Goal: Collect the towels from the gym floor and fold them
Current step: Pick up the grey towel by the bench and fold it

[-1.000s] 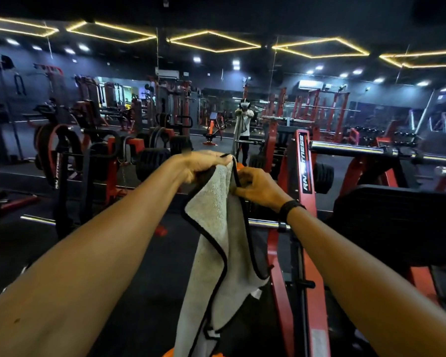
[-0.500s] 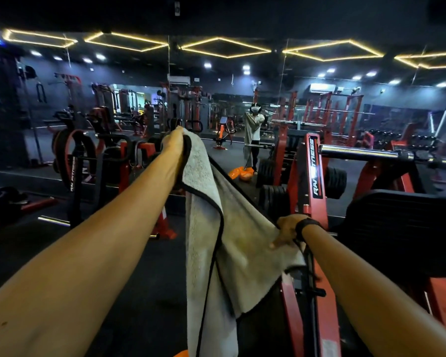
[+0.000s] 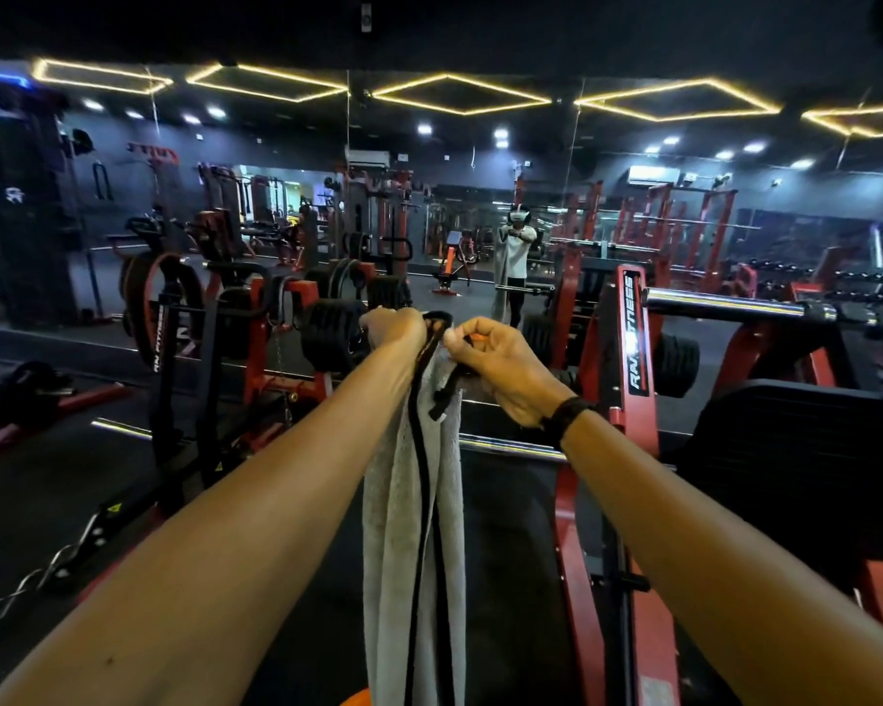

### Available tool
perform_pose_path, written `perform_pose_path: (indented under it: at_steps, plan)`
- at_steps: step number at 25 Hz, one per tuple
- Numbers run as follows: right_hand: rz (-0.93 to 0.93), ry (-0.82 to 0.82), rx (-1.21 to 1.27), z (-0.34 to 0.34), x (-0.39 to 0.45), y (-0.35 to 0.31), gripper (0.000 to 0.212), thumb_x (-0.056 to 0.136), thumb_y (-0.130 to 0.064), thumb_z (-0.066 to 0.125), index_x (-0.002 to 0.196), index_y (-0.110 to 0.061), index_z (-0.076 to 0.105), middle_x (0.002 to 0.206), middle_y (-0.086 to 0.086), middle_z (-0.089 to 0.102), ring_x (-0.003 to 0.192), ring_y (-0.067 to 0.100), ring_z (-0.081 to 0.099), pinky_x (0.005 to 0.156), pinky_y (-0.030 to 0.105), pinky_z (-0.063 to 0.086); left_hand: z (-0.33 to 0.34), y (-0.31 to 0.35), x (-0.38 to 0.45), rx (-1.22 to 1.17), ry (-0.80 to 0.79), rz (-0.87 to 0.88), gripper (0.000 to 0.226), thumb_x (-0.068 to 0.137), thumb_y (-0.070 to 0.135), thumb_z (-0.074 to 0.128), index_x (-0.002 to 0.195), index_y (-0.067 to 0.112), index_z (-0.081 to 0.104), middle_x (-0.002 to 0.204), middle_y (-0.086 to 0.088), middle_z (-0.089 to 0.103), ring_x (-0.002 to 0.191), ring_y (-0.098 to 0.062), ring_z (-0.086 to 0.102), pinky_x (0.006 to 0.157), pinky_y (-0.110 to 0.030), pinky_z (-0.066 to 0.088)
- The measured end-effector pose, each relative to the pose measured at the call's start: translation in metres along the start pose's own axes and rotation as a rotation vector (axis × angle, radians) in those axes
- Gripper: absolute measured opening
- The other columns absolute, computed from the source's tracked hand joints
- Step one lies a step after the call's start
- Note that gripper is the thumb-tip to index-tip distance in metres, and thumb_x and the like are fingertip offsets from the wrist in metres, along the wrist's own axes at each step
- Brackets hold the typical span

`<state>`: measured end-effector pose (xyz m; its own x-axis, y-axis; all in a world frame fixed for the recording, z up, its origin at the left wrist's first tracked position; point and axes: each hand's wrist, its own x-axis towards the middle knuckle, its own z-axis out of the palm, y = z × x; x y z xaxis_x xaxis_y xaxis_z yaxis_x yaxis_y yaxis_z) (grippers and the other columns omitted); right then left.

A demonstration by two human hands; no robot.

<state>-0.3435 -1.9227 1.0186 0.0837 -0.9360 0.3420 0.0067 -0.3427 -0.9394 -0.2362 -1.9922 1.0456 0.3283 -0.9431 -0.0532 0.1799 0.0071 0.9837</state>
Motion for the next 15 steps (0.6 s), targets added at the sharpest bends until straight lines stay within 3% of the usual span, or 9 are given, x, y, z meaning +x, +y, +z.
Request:
perform_pose_path:
  at_steps: [2, 3, 5, 7, 9, 12, 13, 15]
  plan:
    - [0.064, 0.014, -0.01, 0.001, -0.001, -0.003, 0.029, 0.081, -0.039, 0.066, 0.084, -0.013, 0.054, 0.084, 0.008, 0.065, 0.071, 0.016, 0.065, 0.065, 0.034, 0.059, 0.001, -0.006, -0.003, -0.045, 0.037, 0.013, 0.039, 0.096, 0.007, 0.043, 0.133, -0.002, 0.033, 0.127, -0.019, 0.056, 0.112, -0.033, 0.058, 0.093, -0.04, 0.05]
    - [0.073, 0.027, -0.054, 0.0, -0.001, -0.004, 0.029, 0.079, -0.036, 0.069, 0.084, -0.014, 0.052, 0.084, 0.009, 0.065, 0.07, 0.016, 0.066, 0.063, 0.031, 0.059, 0.003, -0.01, -0.007, -0.092, 0.034, 0.016, 0.036, 0.096, 0.007, 0.043, 0.13, -0.002, 0.035, 0.121, -0.02, 0.059, 0.107, -0.032, 0.061, 0.089, -0.041, 0.052]
    - [0.065, 0.032, -0.135, -0.005, 0.0, -0.003, 0.022, 0.08, -0.011, 0.073, 0.084, -0.013, 0.051, 0.081, 0.007, 0.065, 0.066, 0.012, 0.066, 0.058, 0.024, 0.057, 0.002, -0.016, -0.009, -0.191, -0.032, -0.022, 0.02, 0.095, 0.004, 0.042, 0.113, -0.003, 0.048, 0.09, -0.016, 0.069, 0.078, -0.023, 0.07, 0.067, -0.035, 0.059]
    - [0.061, 0.005, -0.205, -0.014, 0.0, -0.004, 0.02, 0.082, 0.004, 0.066, 0.084, -0.013, 0.054, 0.08, 0.005, 0.064, 0.066, 0.009, 0.064, 0.06, 0.022, 0.055, -0.008, -0.016, -0.003, -0.169, -0.197, -0.102, 0.013, 0.095, 0.002, 0.044, 0.085, 0.001, 0.052, 0.057, -0.008, 0.057, 0.037, -0.011, 0.058, 0.039, -0.023, 0.051]
    - [0.032, -0.04, -0.233, -0.029, -0.003, -0.01, 0.021, 0.083, 0.009, 0.062, 0.08, -0.012, 0.059, 0.076, 0.002, 0.065, 0.067, 0.007, 0.062, 0.065, 0.019, 0.053, -0.028, -0.019, 0.014, 0.247, -0.289, -0.03, 0.02, 0.091, 0.008, 0.056, 0.071, 0.006, 0.049, 0.053, -0.006, 0.045, 0.031, -0.013, 0.045, 0.032, -0.018, 0.04]
    - [0.011, -0.156, -0.18, -0.044, -0.009, -0.025, 0.012, 0.078, 0.005, 0.066, 0.081, -0.007, 0.066, 0.083, 0.007, 0.067, 0.075, 0.011, 0.063, 0.073, 0.021, 0.054, -0.06, -0.036, 0.035, 1.016, -0.344, 0.051, 0.019, 0.085, 0.013, 0.059, 0.07, 0.004, 0.054, 0.058, -0.011, 0.051, 0.045, -0.019, 0.047, 0.041, -0.022, 0.036]
    - [0.009, -0.184, -0.155, -0.049, -0.011, -0.029, 0.009, 0.075, 0.0, 0.068, 0.082, -0.005, 0.067, 0.087, 0.01, 0.067, 0.078, 0.013, 0.064, 0.076, 0.021, 0.055, -0.067, -0.044, 0.037, 1.127, -0.346, 0.049, 0.016, 0.086, 0.013, 0.059, 0.076, 0.001, 0.058, 0.065, -0.013, 0.056, 0.048, -0.021, 0.05, 0.037, -0.021, 0.037]
    - [0.033, -0.196, -0.15, -0.06, -0.013, -0.034, 0.008, 0.073, -0.008, 0.068, 0.08, -0.007, 0.072, 0.083, 0.006, 0.069, 0.076, 0.012, 0.065, 0.074, 0.02, 0.055, -0.077, -0.051, 0.047, 1.123, -0.284, 0.103, 0.013, 0.087, 0.011, 0.061, 0.092, -0.001, 0.061, 0.089, -0.017, 0.06, 0.055, -0.023, 0.055, 0.027, -0.018, 0.036]
